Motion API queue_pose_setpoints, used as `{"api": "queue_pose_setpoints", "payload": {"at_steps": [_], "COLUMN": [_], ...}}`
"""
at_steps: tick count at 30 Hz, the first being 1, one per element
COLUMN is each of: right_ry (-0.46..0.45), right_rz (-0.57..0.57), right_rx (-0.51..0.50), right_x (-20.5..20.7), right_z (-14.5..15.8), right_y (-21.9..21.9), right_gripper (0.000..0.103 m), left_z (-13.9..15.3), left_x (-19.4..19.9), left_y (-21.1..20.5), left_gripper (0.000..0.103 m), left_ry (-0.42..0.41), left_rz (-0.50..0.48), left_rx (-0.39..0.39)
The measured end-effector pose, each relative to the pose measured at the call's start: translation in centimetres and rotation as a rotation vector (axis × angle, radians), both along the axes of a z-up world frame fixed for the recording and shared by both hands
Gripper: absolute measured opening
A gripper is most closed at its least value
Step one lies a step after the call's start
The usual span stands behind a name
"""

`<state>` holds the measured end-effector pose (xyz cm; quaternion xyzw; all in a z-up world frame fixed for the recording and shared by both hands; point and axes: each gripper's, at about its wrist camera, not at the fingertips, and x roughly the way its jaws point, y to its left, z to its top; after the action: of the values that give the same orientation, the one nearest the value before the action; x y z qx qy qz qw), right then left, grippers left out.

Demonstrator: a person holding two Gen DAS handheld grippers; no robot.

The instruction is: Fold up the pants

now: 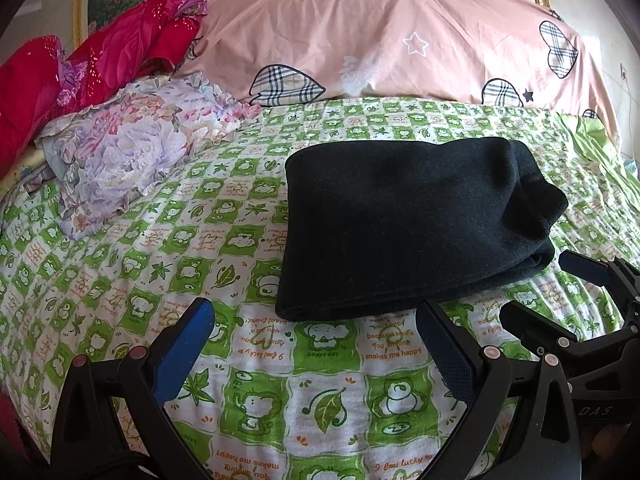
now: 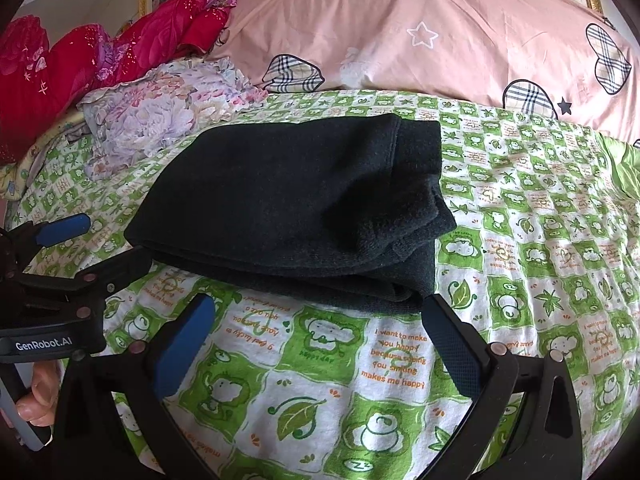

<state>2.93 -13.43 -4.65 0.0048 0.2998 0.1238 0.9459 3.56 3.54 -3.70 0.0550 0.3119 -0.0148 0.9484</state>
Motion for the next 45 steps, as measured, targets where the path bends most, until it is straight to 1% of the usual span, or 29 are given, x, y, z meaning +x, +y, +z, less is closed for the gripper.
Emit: {"api": "queue_pose_setpoints", "payload": {"at_steps": [8,16,21,28,45], "right_ry": [-0.009,0.004,-0.005,-0.023,-0.041], "right_rz": [-0.008,-0.007,0.007,0.024,0.040], "right_rx": [0.002,0.042,0.057,0.018,0.013], "right_x": [-0.2,0.0,-0.1,-0.2,-0.4], "right_z": [0.2,1.0,1.8,3.0,4.4], "right_y": [0.0,-0.8,-0.6,0.2,0.3], "right_gripper": [0.103,0.103,0.103,0.103,0.103], "left_z": [0.2,0.4,0.5,1.0,1.7], "left_x": [-0.1,-0.2,-0.2,0.1,0.5], "left_y": [-0.1,0.0,0.1,0.4,0.6], "left_gripper": [0.101,0.101,0.101,0.101,0.101], "left_ry": [-0.003,0.008,0.014,0.022,0.034], "left_rz": [0.000,0.001,0.002,0.006,0.015], "left_rx": [0.008,0.003,0.003,0.004,0.004]}}
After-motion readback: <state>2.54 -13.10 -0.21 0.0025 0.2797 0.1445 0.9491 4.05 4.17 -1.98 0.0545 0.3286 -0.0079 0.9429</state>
